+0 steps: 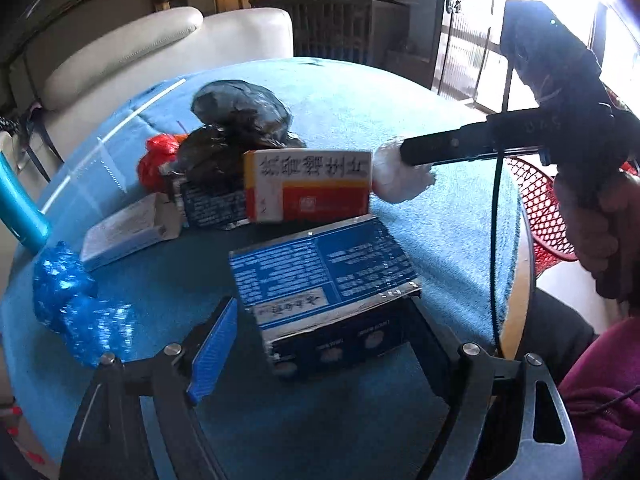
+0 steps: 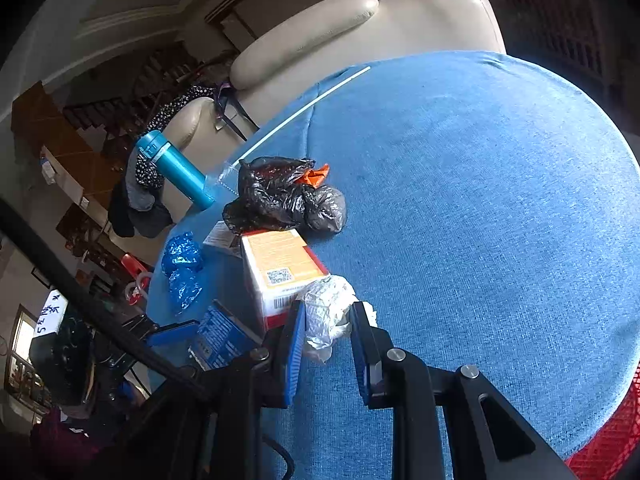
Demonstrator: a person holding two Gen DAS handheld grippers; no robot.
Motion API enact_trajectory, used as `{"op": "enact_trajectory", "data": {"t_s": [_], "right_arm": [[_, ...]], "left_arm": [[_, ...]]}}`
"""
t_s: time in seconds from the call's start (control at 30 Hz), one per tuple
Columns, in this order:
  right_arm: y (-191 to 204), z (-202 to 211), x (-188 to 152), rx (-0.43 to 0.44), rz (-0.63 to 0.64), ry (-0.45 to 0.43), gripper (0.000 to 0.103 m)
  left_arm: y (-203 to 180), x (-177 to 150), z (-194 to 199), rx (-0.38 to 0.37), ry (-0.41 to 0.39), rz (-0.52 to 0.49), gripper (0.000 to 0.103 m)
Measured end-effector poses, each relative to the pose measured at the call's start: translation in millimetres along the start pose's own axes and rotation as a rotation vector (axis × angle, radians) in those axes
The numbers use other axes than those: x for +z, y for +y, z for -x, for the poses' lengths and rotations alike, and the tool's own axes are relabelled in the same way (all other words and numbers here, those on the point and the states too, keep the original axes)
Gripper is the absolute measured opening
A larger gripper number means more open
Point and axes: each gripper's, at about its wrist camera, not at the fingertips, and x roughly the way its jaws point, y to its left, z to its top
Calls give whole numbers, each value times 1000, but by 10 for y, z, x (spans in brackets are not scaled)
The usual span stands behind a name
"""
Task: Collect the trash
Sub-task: 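Grasp the blue-and-white box with the left gripper while right holds tissue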
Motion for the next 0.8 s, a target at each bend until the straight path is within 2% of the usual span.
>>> {"op": "enact_trajectory", "data": {"t_s": [0.13, 0.27, 0.43, 0.53, 0.6, 0.63, 0.8], "right_arm": [[32, -54, -13, 10, -2, 19, 24], [53, -104, -43, 13, 1, 41, 24], [33, -155, -60, 22, -18, 56, 24], [36, -147, -63, 21, -11, 52, 24], [24, -133, -61, 22, -17, 50, 24], [17, -123, -60, 23, -20, 47, 24], [-21, -42, -66, 25, -24, 29, 24]], "left_arm": [[-29, -14, -100, -30, 1, 44, 83], [33, 0, -135, -64, 5, 145, 83], [-14, -14, -191, -43, 15, 223, 84], [-29, -25, -213, 7, 5, 228, 84], [-9, -31, -195, -7, -9, 255, 82], [2, -36, -189, -15, -15, 267, 77], [-37, -77, -127, 1, -29, 266, 76]]}}
